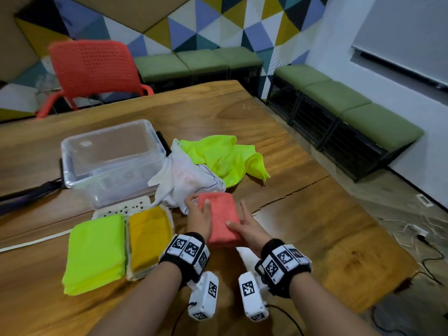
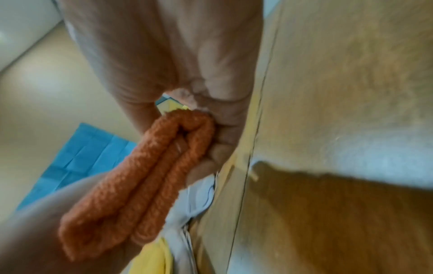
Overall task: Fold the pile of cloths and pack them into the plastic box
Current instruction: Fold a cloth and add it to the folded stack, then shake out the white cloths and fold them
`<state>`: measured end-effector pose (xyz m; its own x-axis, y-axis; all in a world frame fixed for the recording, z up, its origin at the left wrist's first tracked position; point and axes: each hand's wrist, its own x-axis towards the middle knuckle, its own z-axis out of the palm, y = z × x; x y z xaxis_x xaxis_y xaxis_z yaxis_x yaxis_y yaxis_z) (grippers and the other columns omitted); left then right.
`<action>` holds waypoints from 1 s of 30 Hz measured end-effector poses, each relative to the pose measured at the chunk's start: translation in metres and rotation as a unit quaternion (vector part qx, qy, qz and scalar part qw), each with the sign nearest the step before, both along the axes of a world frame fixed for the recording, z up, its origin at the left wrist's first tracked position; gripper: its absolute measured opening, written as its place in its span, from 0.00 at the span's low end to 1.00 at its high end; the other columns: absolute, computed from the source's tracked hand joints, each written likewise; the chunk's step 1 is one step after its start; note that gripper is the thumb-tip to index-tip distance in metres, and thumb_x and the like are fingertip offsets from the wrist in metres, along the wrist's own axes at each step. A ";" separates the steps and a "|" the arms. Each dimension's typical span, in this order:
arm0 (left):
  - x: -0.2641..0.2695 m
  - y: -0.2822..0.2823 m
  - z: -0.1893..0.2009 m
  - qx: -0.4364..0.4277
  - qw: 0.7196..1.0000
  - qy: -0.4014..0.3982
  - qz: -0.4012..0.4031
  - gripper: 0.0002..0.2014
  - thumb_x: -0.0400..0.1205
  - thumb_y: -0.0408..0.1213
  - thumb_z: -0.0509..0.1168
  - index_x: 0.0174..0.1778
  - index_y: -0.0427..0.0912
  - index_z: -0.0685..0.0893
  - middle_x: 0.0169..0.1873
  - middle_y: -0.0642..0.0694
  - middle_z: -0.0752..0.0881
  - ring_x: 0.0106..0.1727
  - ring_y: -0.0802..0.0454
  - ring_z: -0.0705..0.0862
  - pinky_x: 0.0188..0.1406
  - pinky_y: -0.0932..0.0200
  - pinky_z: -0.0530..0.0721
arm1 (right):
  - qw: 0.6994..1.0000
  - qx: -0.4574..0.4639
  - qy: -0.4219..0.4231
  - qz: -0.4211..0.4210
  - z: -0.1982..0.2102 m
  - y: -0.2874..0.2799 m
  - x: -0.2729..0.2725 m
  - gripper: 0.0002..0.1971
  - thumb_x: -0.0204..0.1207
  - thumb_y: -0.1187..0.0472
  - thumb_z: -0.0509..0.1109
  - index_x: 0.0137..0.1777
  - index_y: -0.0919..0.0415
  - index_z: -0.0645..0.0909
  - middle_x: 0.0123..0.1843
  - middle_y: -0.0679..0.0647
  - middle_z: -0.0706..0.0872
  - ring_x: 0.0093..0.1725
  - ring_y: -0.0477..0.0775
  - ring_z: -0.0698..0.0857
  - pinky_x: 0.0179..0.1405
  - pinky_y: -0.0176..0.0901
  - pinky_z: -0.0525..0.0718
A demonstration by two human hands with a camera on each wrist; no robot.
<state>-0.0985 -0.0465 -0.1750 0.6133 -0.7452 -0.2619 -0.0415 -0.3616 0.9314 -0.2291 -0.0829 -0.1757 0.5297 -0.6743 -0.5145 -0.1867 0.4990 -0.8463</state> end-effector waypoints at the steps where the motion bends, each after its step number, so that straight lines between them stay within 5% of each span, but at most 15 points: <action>1: 0.011 0.008 0.002 0.010 1.000 -0.012 0.022 0.17 0.86 0.37 0.53 0.69 0.40 0.61 0.63 0.37 0.76 0.57 0.46 0.77 0.59 0.54 0.76 | 0.998 -0.046 0.008 0.033 0.001 0.005 0.012 0.44 0.80 0.69 0.64 0.80 0.39 0.38 0.78 0.61 0.69 0.67 0.63 0.78 0.56 0.56 0.84; 3: 0.032 0.022 0.002 -0.005 0.999 -0.022 0.042 0.18 0.85 0.32 0.54 0.71 0.40 0.60 0.64 0.33 0.75 0.57 0.41 0.79 0.61 0.47 0.78 | 0.983 -0.154 0.028 0.097 0.005 0.014 0.035 0.40 0.80 0.72 0.61 0.79 0.41 0.41 0.78 0.56 0.65 0.72 0.58 0.73 0.68 0.52 0.75; 6: 0.059 0.047 0.004 -0.035 0.995 -0.078 0.051 0.22 0.81 0.20 0.52 0.71 0.37 0.66 0.64 0.31 0.75 0.61 0.38 0.78 0.64 0.47 0.75 | 0.955 -0.255 0.054 0.143 0.009 0.033 0.073 0.35 0.80 0.74 0.59 0.82 0.57 0.48 0.74 0.56 0.66 0.71 0.49 0.67 0.65 0.31 0.67; 10: 0.081 0.073 0.007 0.021 0.978 -0.205 0.039 0.21 0.81 0.21 0.53 0.68 0.37 0.77 0.69 0.31 0.70 0.70 0.37 0.71 0.71 0.58 0.65 | 0.933 -0.310 0.091 0.156 -0.001 0.058 0.112 0.29 0.80 0.70 0.61 0.80 0.62 0.58 0.77 0.67 0.66 0.77 0.62 0.67 0.69 0.34 0.62; 15: 0.104 0.093 0.007 0.023 0.977 -0.212 0.009 0.21 0.83 0.22 0.51 0.71 0.35 0.74 0.72 0.33 0.66 0.71 0.40 0.71 0.72 0.62 0.64 | 0.917 -0.345 0.121 0.162 -0.011 0.076 0.137 0.30 0.81 0.70 0.59 0.82 0.62 0.54 0.76 0.65 0.63 0.76 0.60 0.65 0.67 0.29 0.58; 19: 0.128 0.106 0.007 0.094 0.947 -0.303 -0.051 0.22 0.81 0.28 0.56 0.72 0.43 0.74 0.73 0.41 0.71 0.71 0.42 0.74 0.72 0.52 0.70 | 0.905 -0.329 0.177 0.203 -0.017 0.083 0.146 0.31 0.81 0.68 0.60 0.82 0.60 0.53 0.74 0.67 0.65 0.73 0.63 0.69 0.69 0.37 0.62; 21: 0.146 0.115 0.007 0.113 0.920 -0.372 -0.048 0.23 0.81 0.32 0.57 0.74 0.45 0.71 0.74 0.45 0.71 0.75 0.46 0.70 0.73 0.49 0.68 | 0.851 -0.375 0.265 0.255 -0.017 0.084 0.150 0.30 0.81 0.61 0.62 0.82 0.57 0.56 0.74 0.67 0.65 0.72 0.65 0.69 0.71 0.44 0.65; 23: 0.163 0.126 0.004 0.141 0.891 -0.429 -0.054 0.24 0.83 0.35 0.55 0.77 0.47 0.66 0.77 0.47 0.68 0.79 0.49 0.64 0.76 0.46 0.62 | 0.741 -0.531 0.355 0.207 -0.010 0.085 0.156 0.28 0.76 0.54 0.62 0.77 0.58 0.66 0.73 0.66 0.70 0.69 0.68 0.74 0.68 0.54 0.74; 25: 0.172 0.136 -0.007 0.225 0.856 -0.454 -0.100 0.25 0.87 0.42 0.49 0.81 0.50 0.57 0.82 0.48 0.58 0.83 0.48 0.54 0.80 0.42 0.53 | 0.684 -0.617 0.339 0.193 -0.011 0.088 0.164 0.28 0.71 0.49 0.58 0.70 0.60 0.73 0.69 0.64 0.79 0.65 0.68 0.79 0.62 0.59 0.80; 28: 0.172 0.144 -0.033 0.307 0.822 -0.448 -0.171 0.32 0.81 0.55 0.27 0.83 0.52 0.45 0.83 0.49 0.44 0.84 0.44 0.42 0.81 0.41 0.40 | 0.599 -0.675 0.326 0.280 -0.047 0.091 0.174 0.35 0.73 0.45 0.52 0.80 0.56 0.58 0.80 0.61 0.67 0.80 0.66 0.58 0.74 0.60 0.60; 30: 0.170 0.143 -0.043 0.303 0.822 -0.452 -0.169 0.38 0.77 0.57 0.24 0.82 0.49 0.56 0.83 0.45 0.54 0.83 0.39 0.54 0.80 0.41 0.42 | 0.600 -0.666 0.339 0.286 -0.063 0.089 0.180 0.39 0.73 0.44 0.52 0.83 0.55 0.47 0.84 0.59 0.57 0.84 0.61 0.40 0.76 0.59 0.49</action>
